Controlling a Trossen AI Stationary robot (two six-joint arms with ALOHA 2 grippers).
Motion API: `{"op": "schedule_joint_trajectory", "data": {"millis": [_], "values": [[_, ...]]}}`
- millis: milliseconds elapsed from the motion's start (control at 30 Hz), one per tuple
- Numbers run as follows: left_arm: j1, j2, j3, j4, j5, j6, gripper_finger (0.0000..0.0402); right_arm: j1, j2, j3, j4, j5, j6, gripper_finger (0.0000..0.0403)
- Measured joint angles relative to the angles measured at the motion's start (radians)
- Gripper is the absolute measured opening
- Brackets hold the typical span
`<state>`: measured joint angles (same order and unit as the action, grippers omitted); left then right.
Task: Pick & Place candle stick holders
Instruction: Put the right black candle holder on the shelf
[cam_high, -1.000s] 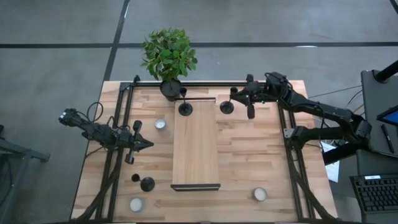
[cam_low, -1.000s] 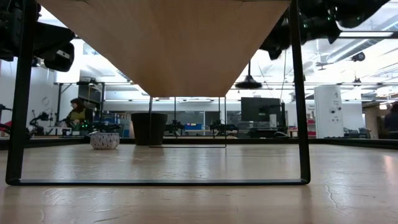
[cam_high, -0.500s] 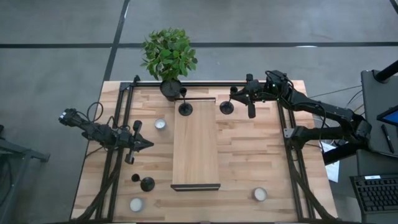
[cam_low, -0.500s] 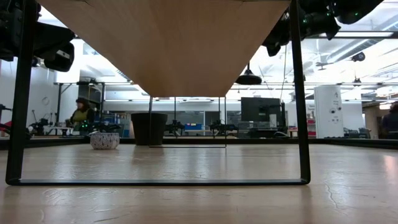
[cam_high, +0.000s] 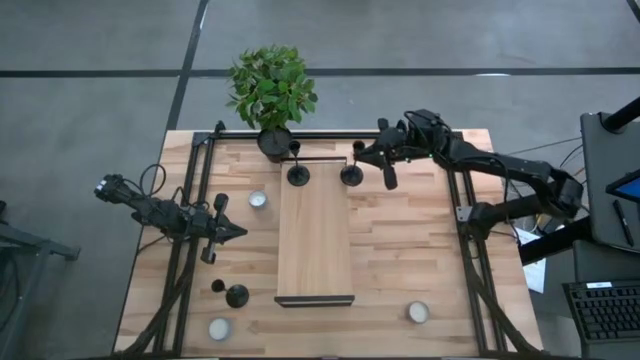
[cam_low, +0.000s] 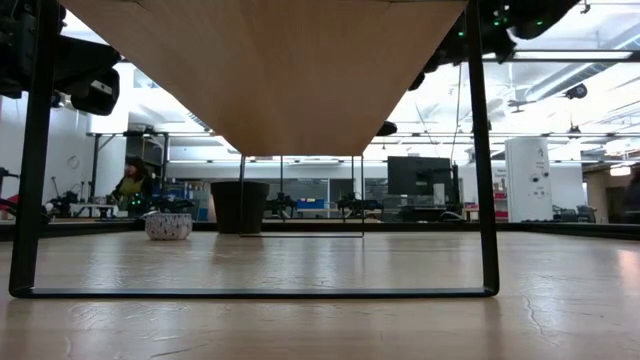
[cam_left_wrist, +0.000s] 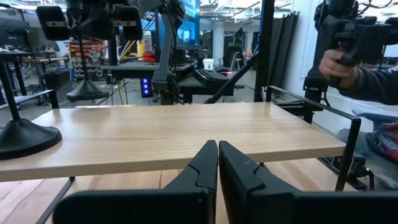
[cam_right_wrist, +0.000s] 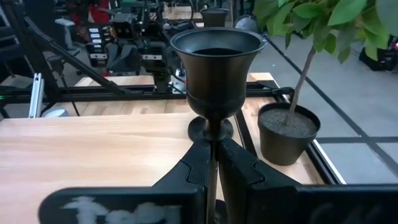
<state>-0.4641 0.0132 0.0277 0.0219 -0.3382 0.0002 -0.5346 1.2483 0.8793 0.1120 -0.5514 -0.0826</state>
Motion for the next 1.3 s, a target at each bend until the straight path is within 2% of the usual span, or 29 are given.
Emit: {"op": "schedule_joint_trajectory", "data": {"millis": [333, 533, 1300], "values": [[0.000, 0.000, 0.000, 0.000, 0.000, 0.000, 0.0014, 0.057, 0.176, 0.168, -0.037, 0.000, -0.045, 0.0017], [0.000, 0.000, 0.000, 0.000, 0.000, 0.000, 0.0014, 0.057, 0.243, 0.225, -0.056, 0.000, -0.053, 0.0017], [0.000, 0.002, 0.000, 0.000, 0.000, 0.000, 0.0014, 0.057, 0.268, 0.207, 0.006, 0.001, -0.051, 0.0017]]}}
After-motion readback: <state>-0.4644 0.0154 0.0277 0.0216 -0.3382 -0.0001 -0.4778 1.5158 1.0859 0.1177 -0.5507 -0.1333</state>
